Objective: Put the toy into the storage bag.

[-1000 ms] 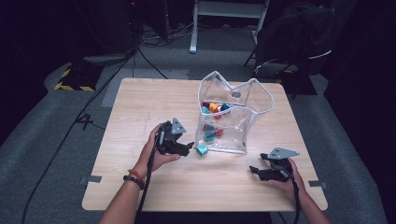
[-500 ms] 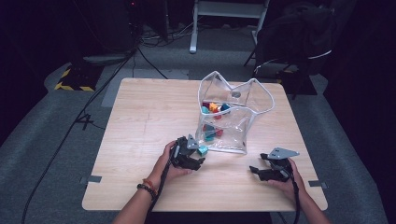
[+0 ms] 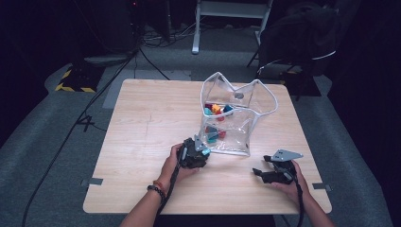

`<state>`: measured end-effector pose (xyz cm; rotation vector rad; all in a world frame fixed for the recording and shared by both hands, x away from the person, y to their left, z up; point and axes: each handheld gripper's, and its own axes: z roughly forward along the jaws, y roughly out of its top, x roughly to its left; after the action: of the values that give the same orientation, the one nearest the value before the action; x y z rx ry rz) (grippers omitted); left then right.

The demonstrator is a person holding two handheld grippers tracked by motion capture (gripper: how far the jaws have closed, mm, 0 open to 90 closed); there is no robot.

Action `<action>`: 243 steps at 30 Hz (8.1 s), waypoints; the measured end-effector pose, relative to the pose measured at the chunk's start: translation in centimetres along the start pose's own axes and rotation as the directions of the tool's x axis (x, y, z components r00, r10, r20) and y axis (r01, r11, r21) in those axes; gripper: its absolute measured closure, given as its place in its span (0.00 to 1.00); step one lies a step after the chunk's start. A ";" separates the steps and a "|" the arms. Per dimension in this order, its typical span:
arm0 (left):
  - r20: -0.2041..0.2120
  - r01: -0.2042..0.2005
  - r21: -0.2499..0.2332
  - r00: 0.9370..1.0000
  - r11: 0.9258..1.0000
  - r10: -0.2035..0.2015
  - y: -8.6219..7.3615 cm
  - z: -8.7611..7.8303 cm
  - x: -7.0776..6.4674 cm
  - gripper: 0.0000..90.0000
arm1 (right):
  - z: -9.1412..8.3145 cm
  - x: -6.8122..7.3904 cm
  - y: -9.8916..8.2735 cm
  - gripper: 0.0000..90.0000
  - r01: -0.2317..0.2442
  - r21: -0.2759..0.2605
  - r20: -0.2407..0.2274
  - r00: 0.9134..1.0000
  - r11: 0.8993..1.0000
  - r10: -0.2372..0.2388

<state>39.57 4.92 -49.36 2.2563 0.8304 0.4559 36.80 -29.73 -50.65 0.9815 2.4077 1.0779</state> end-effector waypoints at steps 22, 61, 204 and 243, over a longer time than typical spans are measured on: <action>-0.002 0.026 0.033 1.000 0.999 -0.026 0.2 0.6 -1.5 0.49 | 0.0 0.0 0.0 0.27 -0.001 0.000 0.000 1.000 1.000 0.001; -0.063 0.090 -0.131 0.993 0.987 -0.099 0.2 -7.1 7.3 0.64 | 0.0 0.0 0.0 0.27 -0.003 0.001 0.000 1.000 1.000 0.003; -0.266 0.114 -0.191 0.950 0.975 -0.163 12.1 -11.4 11.6 0.21 | 0.0 0.0 0.0 0.27 -0.001 0.001 -0.003 1.000 1.000 0.001; -0.187 0.018 0.063 0.982 0.998 -0.006 0.2 -9.4 10.0 0.18 | 0.0 0.0 0.0 0.27 0.000 0.000 -0.002 1.000 1.000 0.000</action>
<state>42.13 16.06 -41.66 2.2912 0.9654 0.6523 36.82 -29.76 -50.64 0.9809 2.4096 1.0793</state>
